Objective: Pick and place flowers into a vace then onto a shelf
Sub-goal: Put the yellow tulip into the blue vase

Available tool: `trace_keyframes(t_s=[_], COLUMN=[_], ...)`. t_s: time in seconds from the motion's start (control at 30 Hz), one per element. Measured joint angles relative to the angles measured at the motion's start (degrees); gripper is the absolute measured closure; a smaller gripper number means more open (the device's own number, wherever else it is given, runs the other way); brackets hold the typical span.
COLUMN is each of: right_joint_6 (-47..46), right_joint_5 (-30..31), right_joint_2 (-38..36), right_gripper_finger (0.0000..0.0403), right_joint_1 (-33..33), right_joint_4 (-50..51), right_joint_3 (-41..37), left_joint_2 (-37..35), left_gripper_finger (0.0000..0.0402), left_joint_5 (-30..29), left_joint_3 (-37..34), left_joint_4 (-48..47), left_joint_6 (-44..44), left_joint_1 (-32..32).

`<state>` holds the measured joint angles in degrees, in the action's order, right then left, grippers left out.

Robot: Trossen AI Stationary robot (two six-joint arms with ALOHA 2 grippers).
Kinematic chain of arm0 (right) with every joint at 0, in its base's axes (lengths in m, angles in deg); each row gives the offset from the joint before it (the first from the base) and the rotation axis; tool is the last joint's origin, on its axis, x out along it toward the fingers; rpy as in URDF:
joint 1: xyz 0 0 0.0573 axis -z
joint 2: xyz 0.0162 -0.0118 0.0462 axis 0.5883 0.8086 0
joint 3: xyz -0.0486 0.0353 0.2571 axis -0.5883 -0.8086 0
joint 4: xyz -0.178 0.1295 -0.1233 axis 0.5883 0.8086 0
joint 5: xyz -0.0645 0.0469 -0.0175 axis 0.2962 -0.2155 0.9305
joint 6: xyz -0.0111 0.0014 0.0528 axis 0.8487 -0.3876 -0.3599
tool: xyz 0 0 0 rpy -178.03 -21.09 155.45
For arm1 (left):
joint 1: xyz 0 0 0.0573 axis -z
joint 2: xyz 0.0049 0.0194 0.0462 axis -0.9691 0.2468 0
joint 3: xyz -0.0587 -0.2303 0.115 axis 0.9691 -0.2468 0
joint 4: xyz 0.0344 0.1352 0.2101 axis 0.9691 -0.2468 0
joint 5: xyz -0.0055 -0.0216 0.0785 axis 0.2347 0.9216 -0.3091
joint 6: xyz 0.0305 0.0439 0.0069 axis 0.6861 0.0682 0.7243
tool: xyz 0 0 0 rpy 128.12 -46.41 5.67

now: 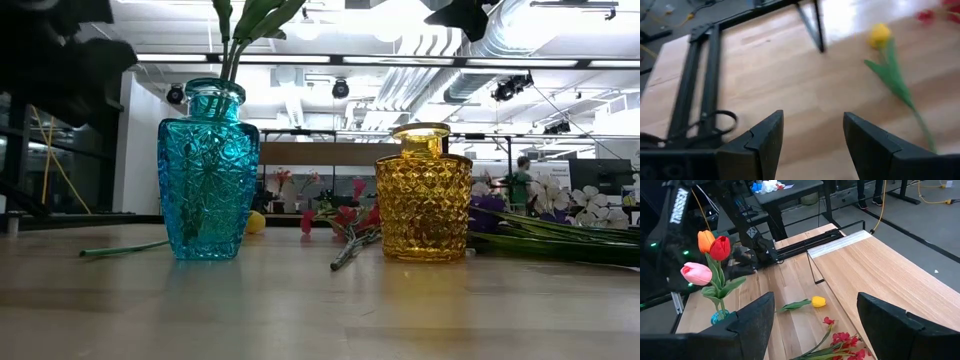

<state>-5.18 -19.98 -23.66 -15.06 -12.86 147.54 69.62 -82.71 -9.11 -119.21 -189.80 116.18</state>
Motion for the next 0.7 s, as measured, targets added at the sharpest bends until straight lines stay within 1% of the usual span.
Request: trace_keyframes(t_s=[0.13,0.23,0.4,0.5,0.63,0.7], right_joint_6=[0.89,1.21,0.93,-0.36,-0.63,-0.63], right_joint_5=[0.17,0.69,3.70,4.62,4.98,5.00], right_joint_2=[0.00,0.02,0.02,0.02,0.02,0.02], right_gripper_finger=[0.0130,0.0130,0.0130,0.0130,0.0130,0.0130], right_joint_1=[0.00,0.00,0.02,0.02,0.02,0.02], right_joint_4=[-0.02,-0.60,-3.71,-6.20,-8.40,-9.10], right_joint_3=[0.00,0.00,0.00,0.00,-0.02,-0.02], left_joint_2=[-5.83,-11.03,-19.96,-25.29,-31.87,-34.85], left_gripper_finger=[0.0165,0.0165,0.0165,0.0165,0.0165,0.0165], left_joint_5=[-1.45,-3.59,-5.56,-5.52,-4.38,-2.92], left_joint_3=[-5.65,-10.02,-16.21,-18.08,-19.99,-21.14], left_joint_4=[2.04,6.27,13.44,19.20,29.22,34.05], left_joint_6=[-0.95,-0.60,5.57,12.87,27.91,35.44], left_joint_1=[-2.45,-4.63,-8.61,-11.52,-15.49,-17.93])
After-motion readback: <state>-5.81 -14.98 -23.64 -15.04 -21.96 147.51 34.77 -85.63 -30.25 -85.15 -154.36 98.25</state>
